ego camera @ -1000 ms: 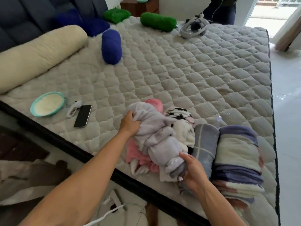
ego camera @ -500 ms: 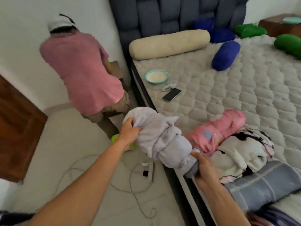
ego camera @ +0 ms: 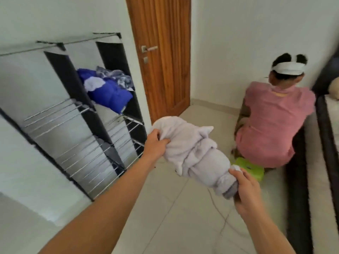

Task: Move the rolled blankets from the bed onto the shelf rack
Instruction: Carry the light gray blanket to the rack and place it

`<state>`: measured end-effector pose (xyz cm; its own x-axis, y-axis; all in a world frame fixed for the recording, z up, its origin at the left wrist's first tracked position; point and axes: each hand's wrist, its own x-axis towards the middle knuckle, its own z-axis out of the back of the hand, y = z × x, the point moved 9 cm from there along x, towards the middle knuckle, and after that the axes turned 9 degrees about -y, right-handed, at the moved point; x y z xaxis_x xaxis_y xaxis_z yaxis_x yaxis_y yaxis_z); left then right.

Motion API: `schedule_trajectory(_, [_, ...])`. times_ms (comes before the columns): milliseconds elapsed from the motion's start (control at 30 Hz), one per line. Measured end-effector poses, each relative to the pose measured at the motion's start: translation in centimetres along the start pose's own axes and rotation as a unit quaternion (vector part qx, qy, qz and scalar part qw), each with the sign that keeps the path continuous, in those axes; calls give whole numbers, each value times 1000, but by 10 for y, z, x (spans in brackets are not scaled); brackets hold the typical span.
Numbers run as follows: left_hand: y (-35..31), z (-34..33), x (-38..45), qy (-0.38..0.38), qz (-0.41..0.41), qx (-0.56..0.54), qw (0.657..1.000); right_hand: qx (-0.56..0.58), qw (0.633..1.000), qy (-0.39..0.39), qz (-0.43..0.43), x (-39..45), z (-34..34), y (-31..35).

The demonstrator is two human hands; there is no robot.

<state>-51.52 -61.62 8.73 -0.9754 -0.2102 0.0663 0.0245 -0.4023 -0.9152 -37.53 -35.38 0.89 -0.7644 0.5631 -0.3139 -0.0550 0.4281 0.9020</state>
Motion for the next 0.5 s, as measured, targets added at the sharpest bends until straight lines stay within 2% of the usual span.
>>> schedule_trajectory(167, [44, 144, 31, -104, 47, -6, 993, -51, 991, 122, -20, -39, -132, -42])
schedule_trajectory(267, [61, 210, 52, -170, 46, -10, 984, -80, 981, 175, -11, -50, -201, -54])
schedule_trajectory(500, [79, 307, 132, -261, 26, 3, 965, -92, 964, 251, -15, -36, -346, -87])
